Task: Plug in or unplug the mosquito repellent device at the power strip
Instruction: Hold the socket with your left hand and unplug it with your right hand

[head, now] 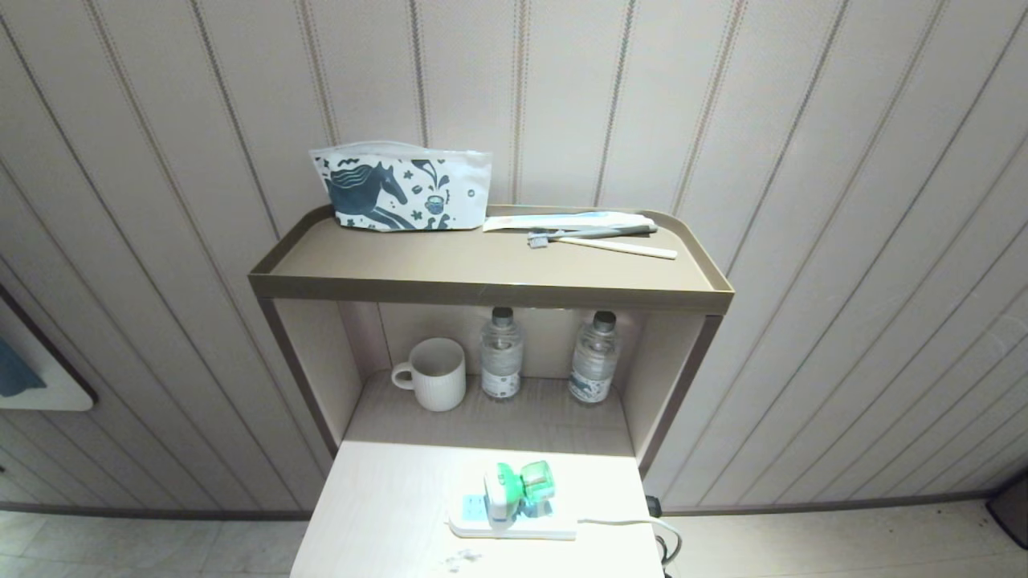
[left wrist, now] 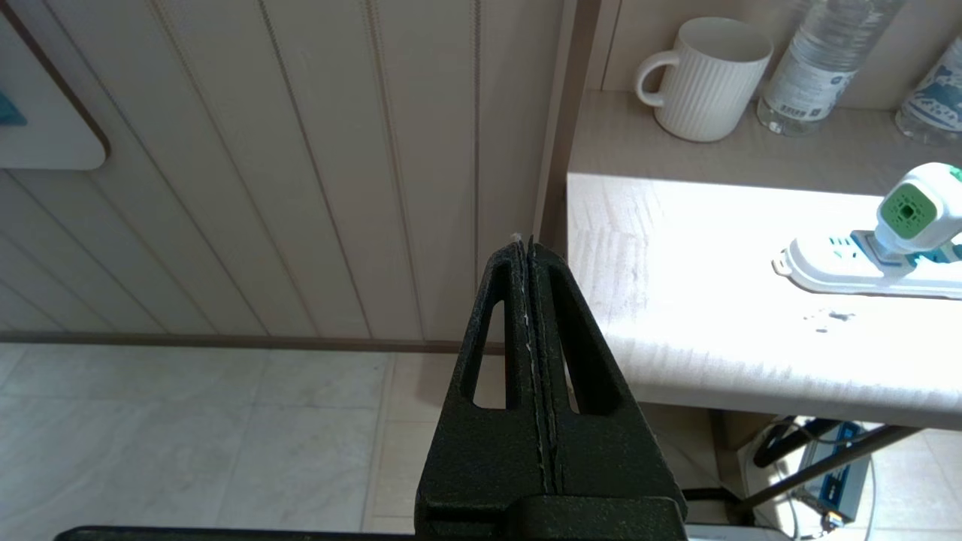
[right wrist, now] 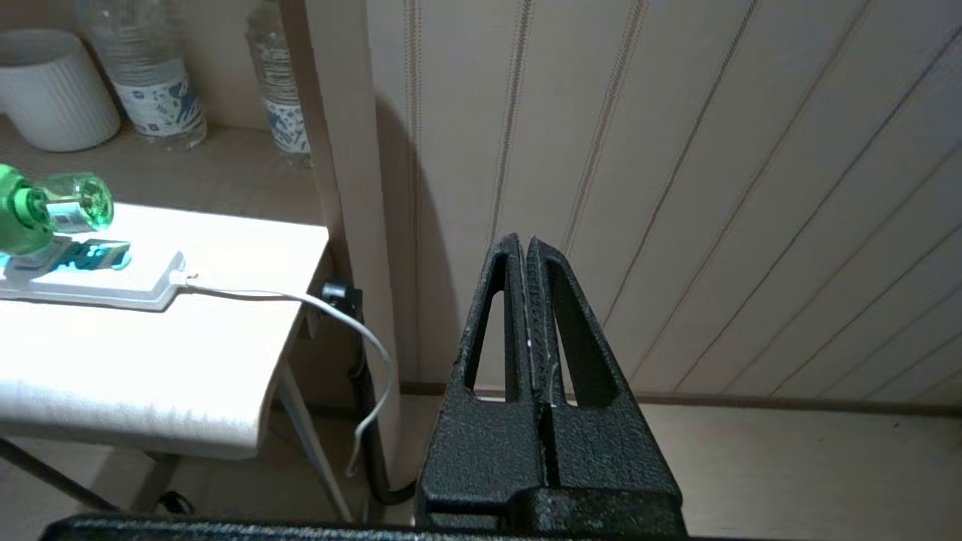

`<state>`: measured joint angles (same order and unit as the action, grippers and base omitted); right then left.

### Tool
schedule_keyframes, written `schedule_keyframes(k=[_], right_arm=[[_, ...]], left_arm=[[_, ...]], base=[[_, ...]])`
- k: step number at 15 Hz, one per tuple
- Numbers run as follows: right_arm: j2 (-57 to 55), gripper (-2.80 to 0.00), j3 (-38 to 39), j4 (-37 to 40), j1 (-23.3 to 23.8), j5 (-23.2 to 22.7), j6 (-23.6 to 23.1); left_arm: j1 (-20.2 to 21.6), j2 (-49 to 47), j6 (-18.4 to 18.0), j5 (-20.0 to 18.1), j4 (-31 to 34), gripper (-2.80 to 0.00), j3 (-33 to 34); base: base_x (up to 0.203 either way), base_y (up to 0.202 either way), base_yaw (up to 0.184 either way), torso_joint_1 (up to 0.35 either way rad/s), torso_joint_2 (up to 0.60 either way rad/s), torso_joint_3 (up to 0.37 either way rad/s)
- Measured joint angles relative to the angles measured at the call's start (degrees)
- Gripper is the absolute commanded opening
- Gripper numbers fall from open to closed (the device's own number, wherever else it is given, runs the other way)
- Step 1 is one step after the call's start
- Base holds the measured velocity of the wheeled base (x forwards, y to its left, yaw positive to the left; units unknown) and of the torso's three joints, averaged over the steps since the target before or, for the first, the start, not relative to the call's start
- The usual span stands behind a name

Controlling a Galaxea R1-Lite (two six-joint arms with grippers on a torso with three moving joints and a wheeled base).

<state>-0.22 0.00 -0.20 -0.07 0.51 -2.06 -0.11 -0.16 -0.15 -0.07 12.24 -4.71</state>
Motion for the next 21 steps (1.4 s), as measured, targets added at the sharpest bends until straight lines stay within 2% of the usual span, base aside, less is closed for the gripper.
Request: schedule_keyframes(k=[3,21], right_arm=[[-0.02,-2.80,-0.02,0.72,0.02,0.09,2.17],[-0.20,-2.80,0.00,0.82,0.10,0.74,2.69]], left_arm=[[0.00,0.00,-0.02,-0.02,0.00,-2.80,0.00],[0.00,0.00,0.02,-0.02,0.00,-2.80,-0.02]], base=[[0.000,0.000,0.000,0.000,0.00,0.000],[0.000,0.000,0.000,0.000,0.00,0.000]])
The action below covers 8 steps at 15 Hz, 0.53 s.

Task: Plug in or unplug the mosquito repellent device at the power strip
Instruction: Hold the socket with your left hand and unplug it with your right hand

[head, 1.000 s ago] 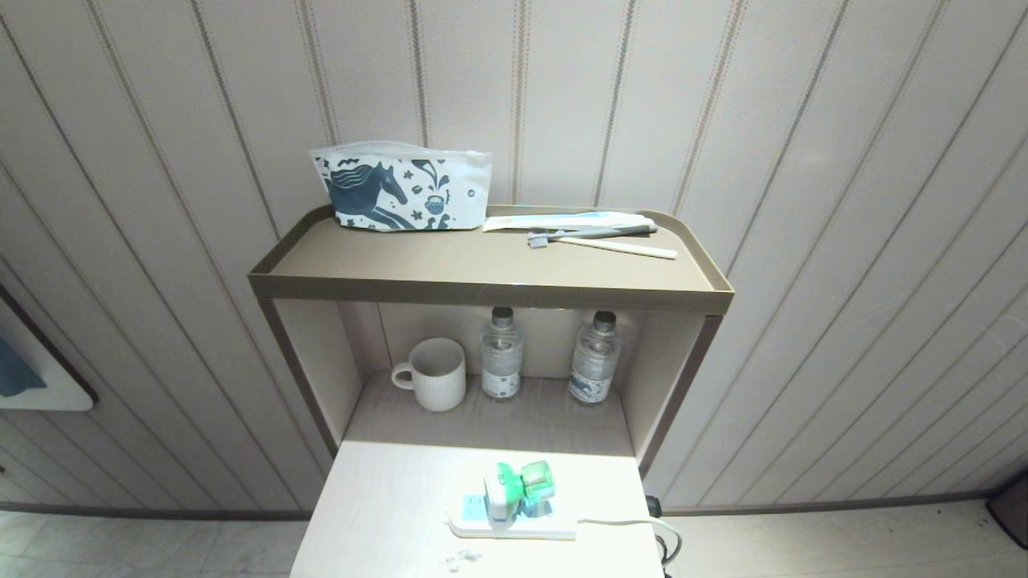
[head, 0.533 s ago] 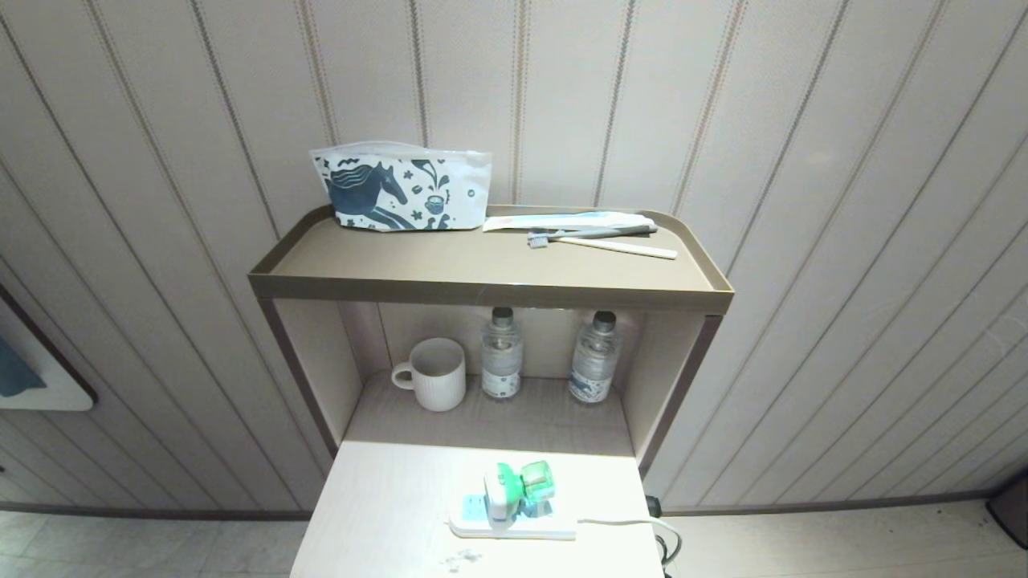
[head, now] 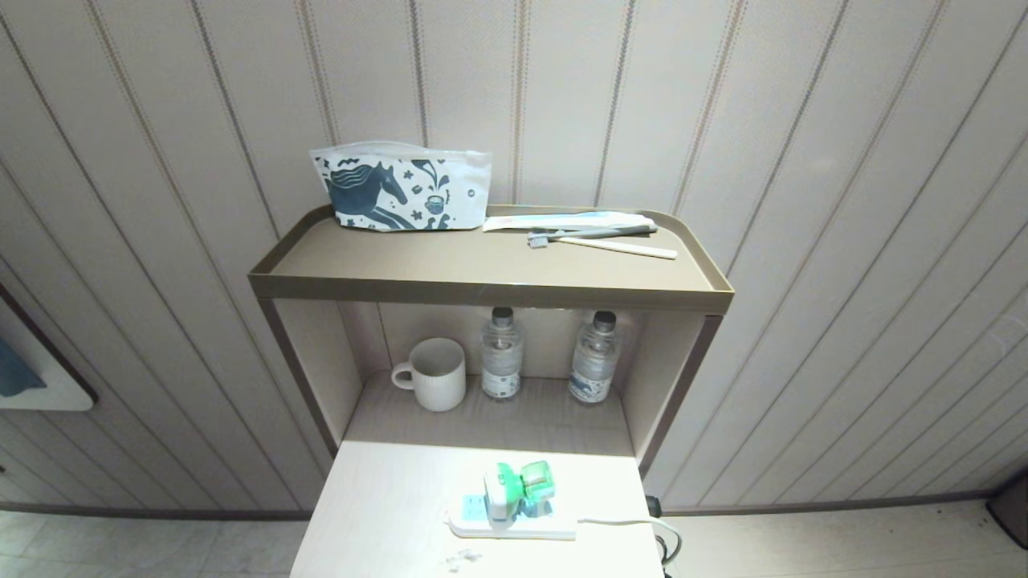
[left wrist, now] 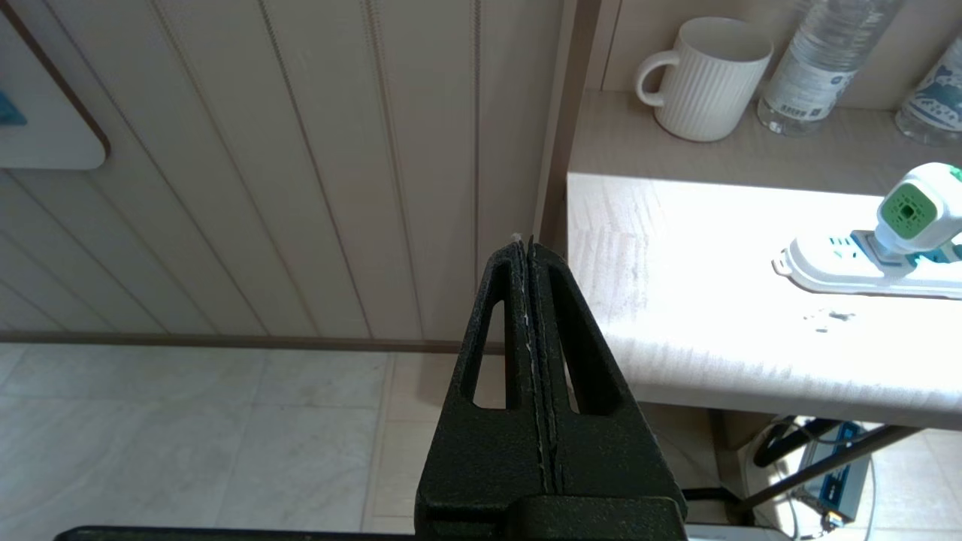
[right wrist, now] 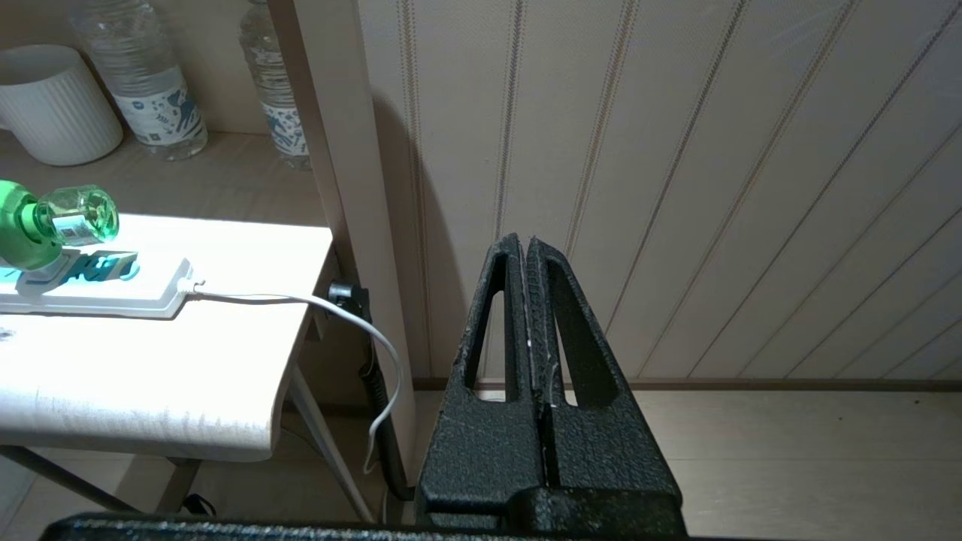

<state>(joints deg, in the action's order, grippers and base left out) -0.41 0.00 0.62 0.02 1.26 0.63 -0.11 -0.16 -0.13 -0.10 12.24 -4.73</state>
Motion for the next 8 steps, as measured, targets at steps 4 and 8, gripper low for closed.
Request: schedule_keyframes(k=[4,8], right_arm=[[0.00,-2.80,0.00,0.00,0.00,-0.10,-0.15],[0.04,-2.80,0.00,-0.05,0.00,-0.24,-0.26]], left_arm=[[0.04,0.00,-0.01,0.00,0.00,-2.80,0.00],[0.00,0.00,0.00,0.02,-0.01,-2.80,0.02]], base=[[0.000,0.000,0.000,0.000,0.00,0.000],[0.000,0.000,0.000,0.000,0.00,0.000]])
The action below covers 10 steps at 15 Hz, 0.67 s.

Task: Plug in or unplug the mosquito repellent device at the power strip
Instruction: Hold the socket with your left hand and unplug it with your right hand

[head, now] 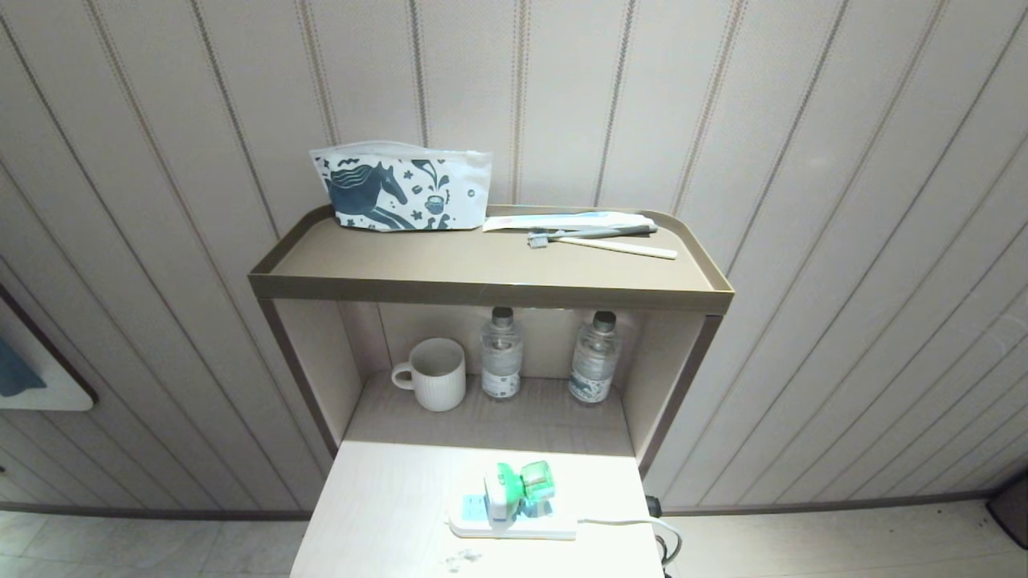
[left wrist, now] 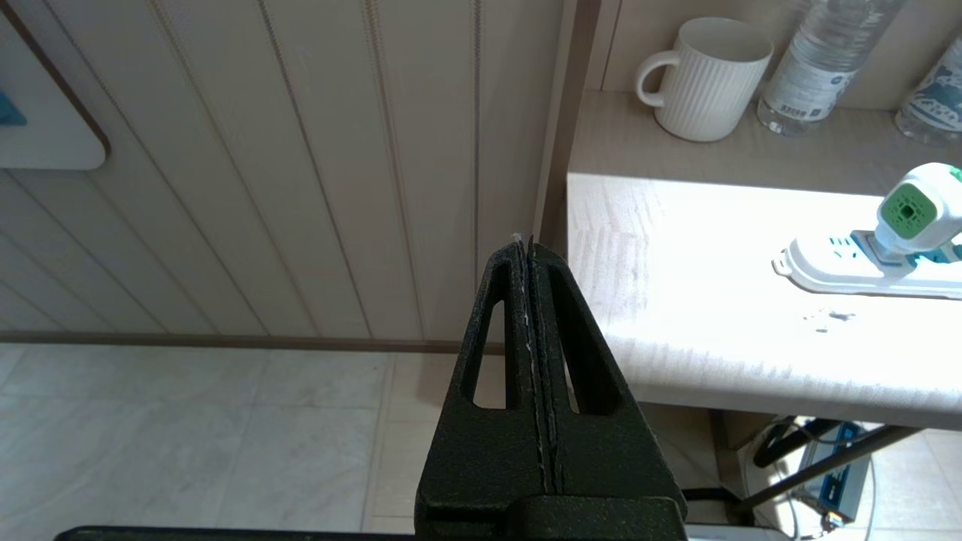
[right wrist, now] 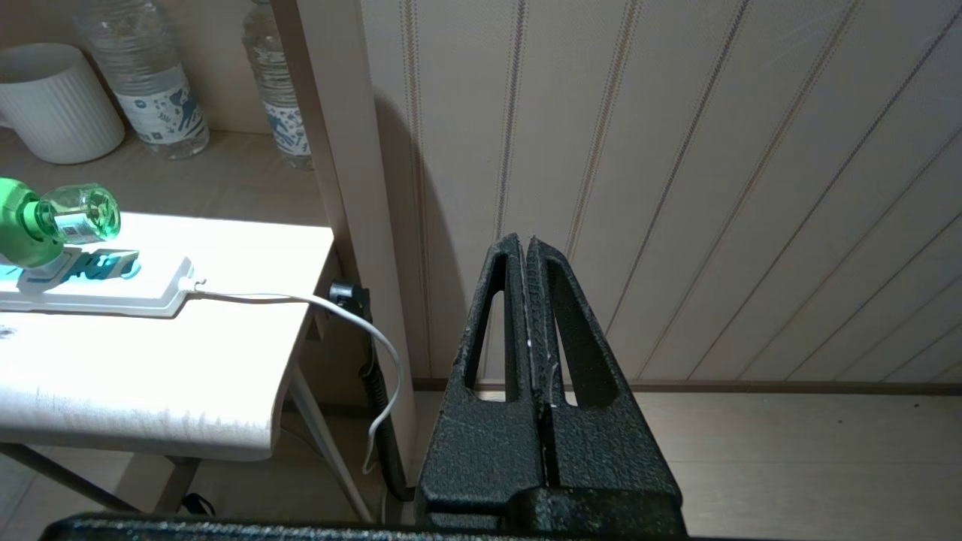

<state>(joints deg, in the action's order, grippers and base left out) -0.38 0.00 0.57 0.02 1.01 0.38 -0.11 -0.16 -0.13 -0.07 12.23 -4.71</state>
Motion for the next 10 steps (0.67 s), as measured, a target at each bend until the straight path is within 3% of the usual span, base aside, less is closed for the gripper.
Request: schedule_keyframes(k=[10], right_arm=[[0.05,-2.80,0.00,0.02,-0.02,0.02,0.06]], left_arm=[[0.00,0.00,0.02,-0.02,0.01,-2.80,0.00]], base=[[0.000,0.000,0.000,0.000,0.00,0.000]])
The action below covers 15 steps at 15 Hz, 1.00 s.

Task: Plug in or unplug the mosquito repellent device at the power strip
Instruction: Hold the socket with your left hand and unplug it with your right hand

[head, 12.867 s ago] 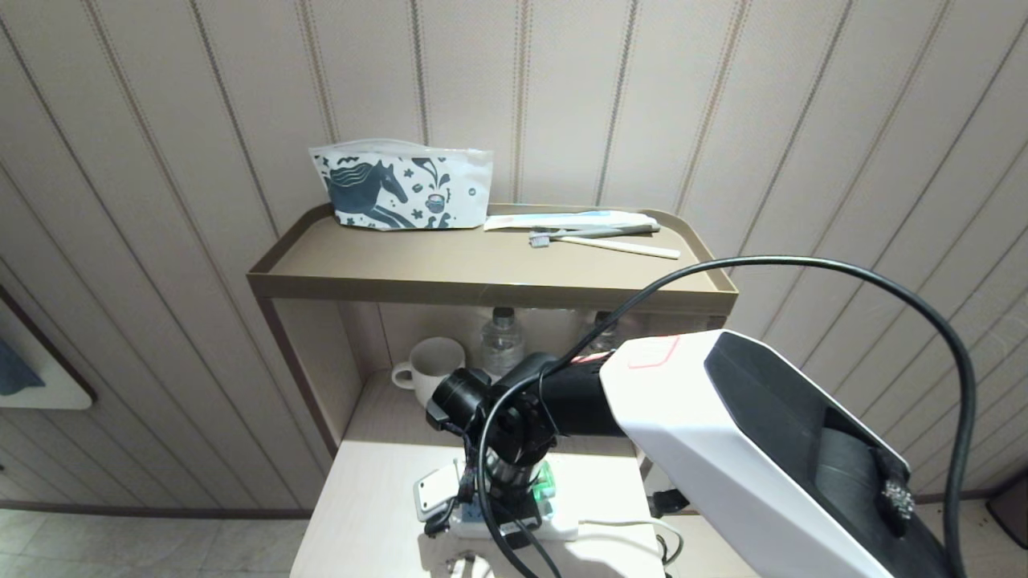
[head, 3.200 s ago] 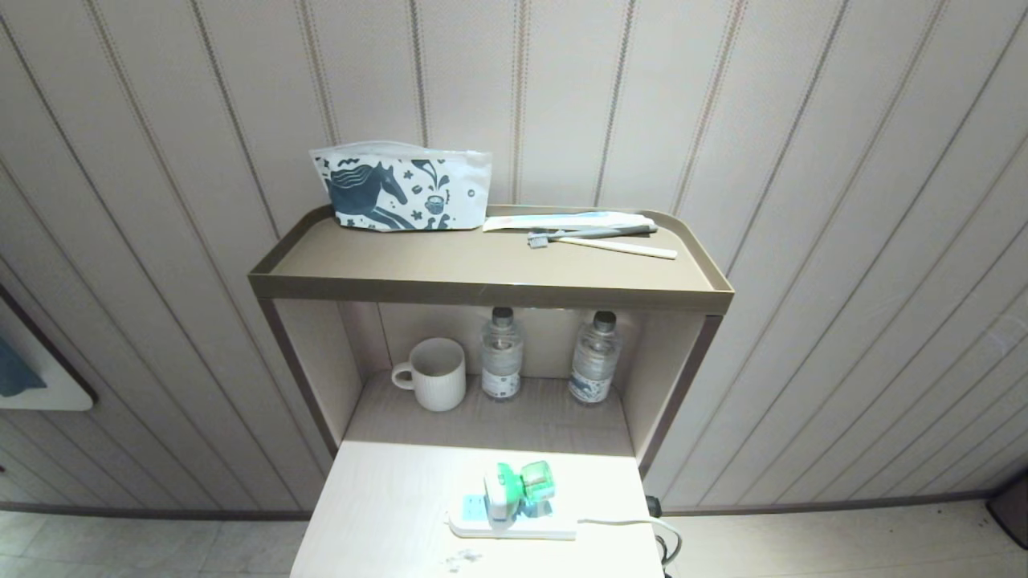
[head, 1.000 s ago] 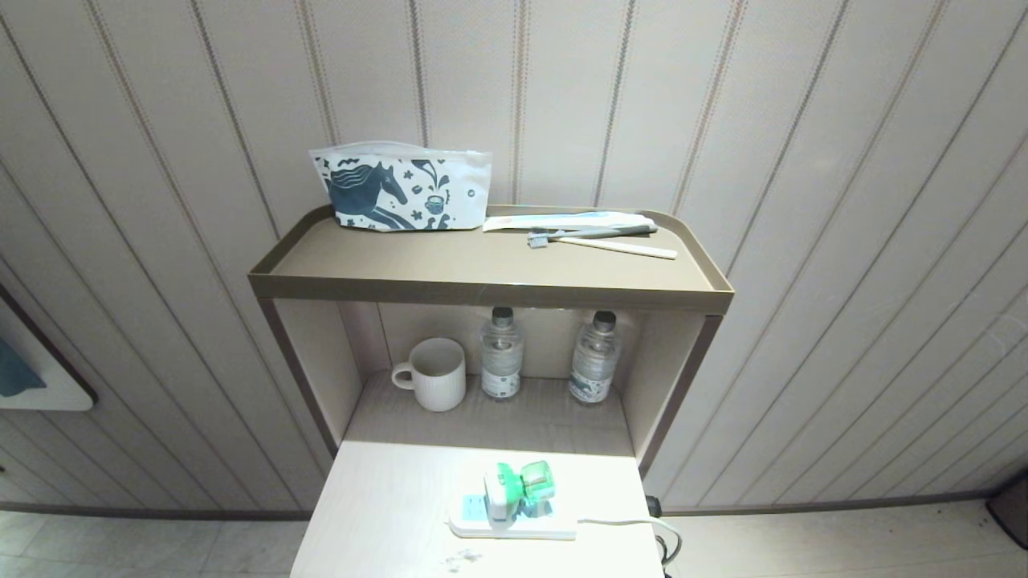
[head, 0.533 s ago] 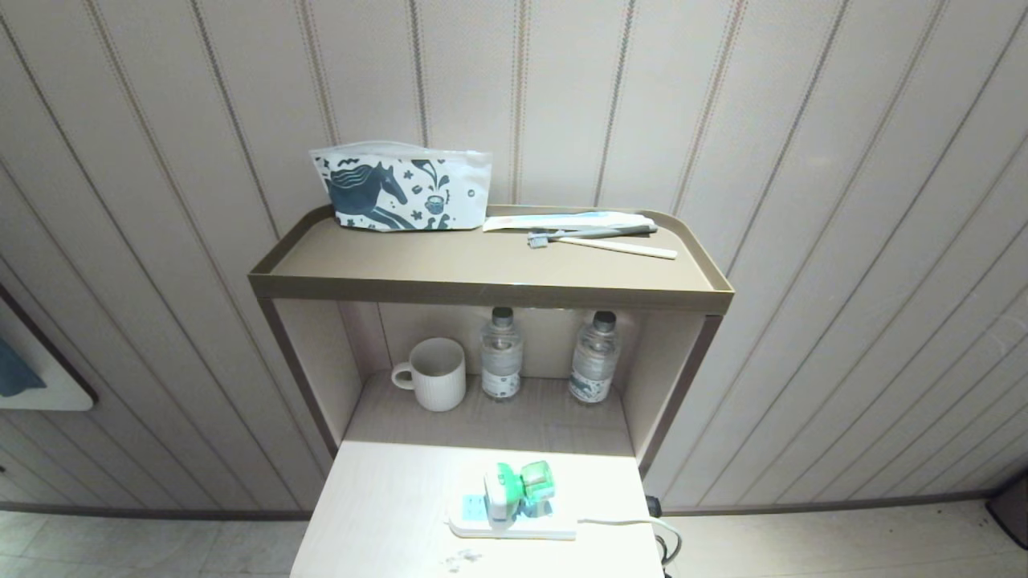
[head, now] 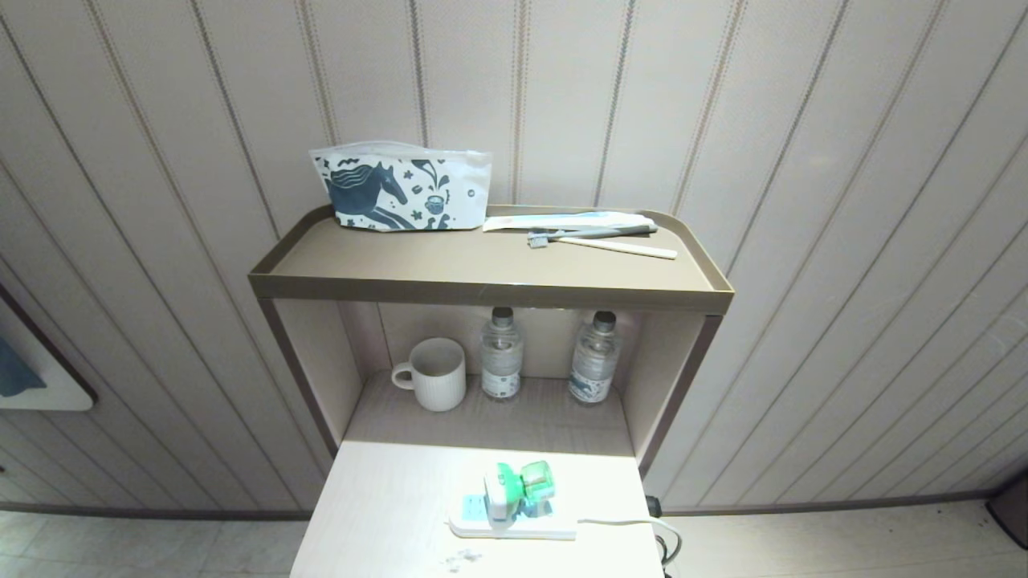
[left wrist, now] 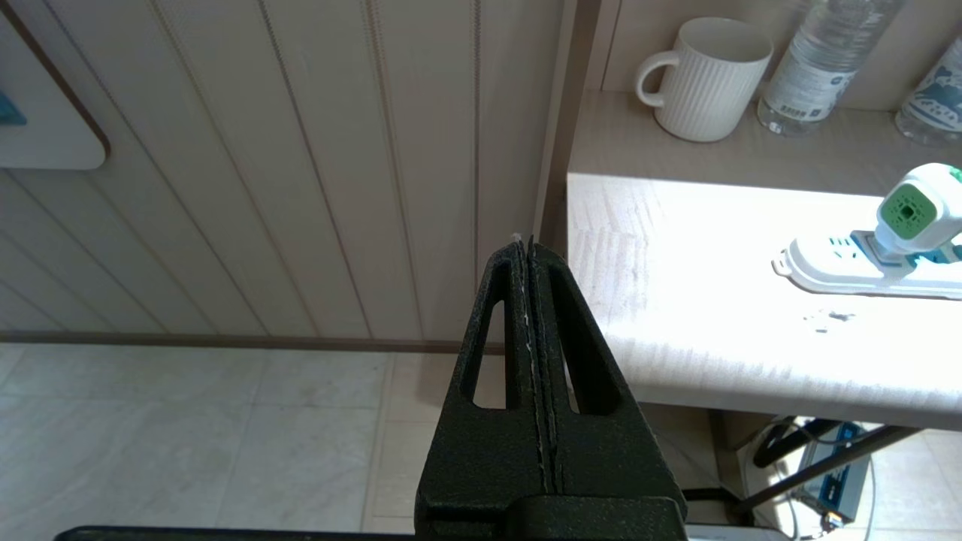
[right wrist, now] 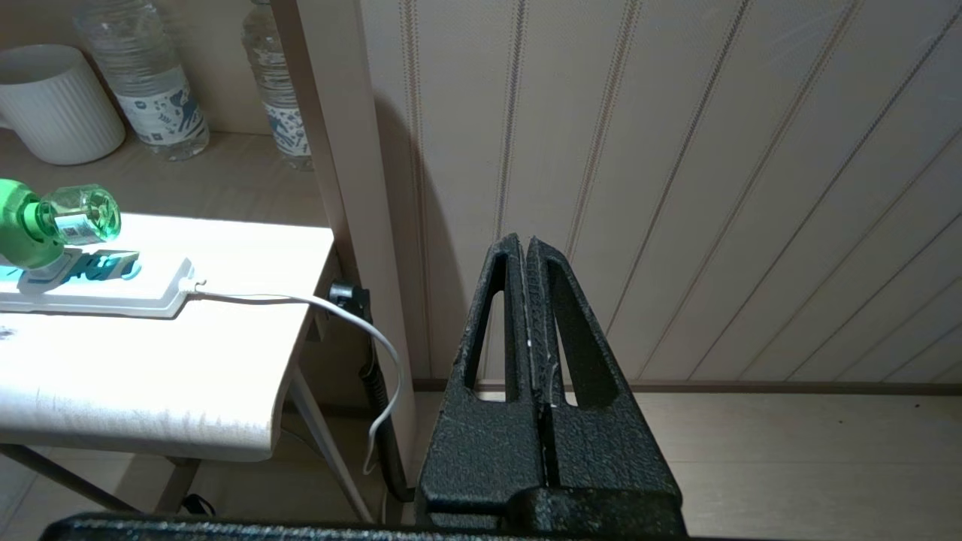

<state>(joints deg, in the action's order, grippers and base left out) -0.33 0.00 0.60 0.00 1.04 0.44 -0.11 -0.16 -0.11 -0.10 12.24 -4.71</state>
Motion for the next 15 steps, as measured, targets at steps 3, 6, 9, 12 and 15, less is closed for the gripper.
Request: schedule_keyframes(k=[3,6,9,12,15], right_arm=[[0.00,-2.80,0.00,0.00,0.00,0.09,0.00],[0.00,-2.80,0.00,-0.11,0.00,0.04,-0.22],[0.00,-2.80,0.00,-0.05,0.00,0.06,-0.09],[-0.02,-2.80,0.00,-0.22,0.00,-0.03,-0.41],[0.00,-2.80,-0.13,0.04,0.00,-0.16,-0.44]], left_arm=[[0.00,0.00,0.01,0.00,-0.01,-2.80,0.00],[0.00,0.00,-0.05,0.02,0.00,-2.80,-0.02],[-0.02,0.00,0.00,0.00,0.03,-2.80,-0.04],[0.00,0.00,-0.03,0.00,0.03,-2.80,-0.04],[0.00,0.00,-0.04,-0.01,0.00,-2.80,0.00]], base=[[0.000,0.000,0.000,0.000,0.00,0.000],[0.000,0.000,0.000,0.000,0.00,0.000],[0.000,0.000,0.000,0.000,0.00,0.000],[0.000,0.000,0.000,0.000,0.00,0.000],[0.000,0.000,0.000,0.000,0.00,0.000]])
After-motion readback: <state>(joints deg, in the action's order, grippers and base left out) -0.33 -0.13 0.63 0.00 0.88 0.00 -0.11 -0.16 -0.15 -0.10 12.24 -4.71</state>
